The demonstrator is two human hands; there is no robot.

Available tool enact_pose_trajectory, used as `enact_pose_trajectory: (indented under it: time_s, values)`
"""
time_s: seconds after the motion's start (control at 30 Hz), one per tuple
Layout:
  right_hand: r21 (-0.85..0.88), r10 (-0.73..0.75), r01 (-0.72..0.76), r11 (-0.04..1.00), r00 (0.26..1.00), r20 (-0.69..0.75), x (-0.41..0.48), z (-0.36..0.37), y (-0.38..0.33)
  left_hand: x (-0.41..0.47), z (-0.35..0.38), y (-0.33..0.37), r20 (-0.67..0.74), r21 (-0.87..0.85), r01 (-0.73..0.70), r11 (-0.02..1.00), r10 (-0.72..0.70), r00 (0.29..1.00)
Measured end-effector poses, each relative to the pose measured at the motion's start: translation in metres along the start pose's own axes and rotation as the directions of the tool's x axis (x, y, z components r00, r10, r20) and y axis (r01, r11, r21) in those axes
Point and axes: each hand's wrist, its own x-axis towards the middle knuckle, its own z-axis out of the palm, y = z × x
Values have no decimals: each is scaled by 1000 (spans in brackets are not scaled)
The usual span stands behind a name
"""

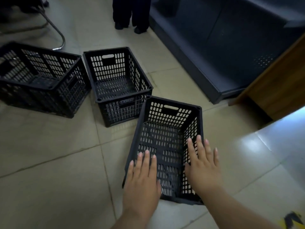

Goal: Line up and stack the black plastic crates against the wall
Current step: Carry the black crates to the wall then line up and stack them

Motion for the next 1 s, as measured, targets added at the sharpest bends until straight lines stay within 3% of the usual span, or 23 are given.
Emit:
enact_pose_trajectory:
  time_s: [0.3,0.47,0.6,0.73,0.83,0.93,1.0]
  values:
    - [20,-135,134,991,989,55,73,94,37,52,107,48,172,-94,124,988,-107,979]
    - [-2,-323,324,946,942,92,101,144,60,74,164,73,196,-70,336,939,-317,928]
    - [-17,-388,402,916,894,223,119,165,68,75,196,76,282,-44,450,892,-421,862]
    - [45,-443,450,892,850,286,134,172,60,62,221,64,170,31,459,888,-457,873]
    - [60,-442,447,893,842,308,138,173,52,64,209,64,223,32,510,860,-503,835]
    - [72,-457,460,885,827,327,141,171,45,58,205,51,139,47,448,893,-450,882]
    - [70,-472,477,876,820,323,145,169,41,48,203,28,5,99,397,913,-399,917]
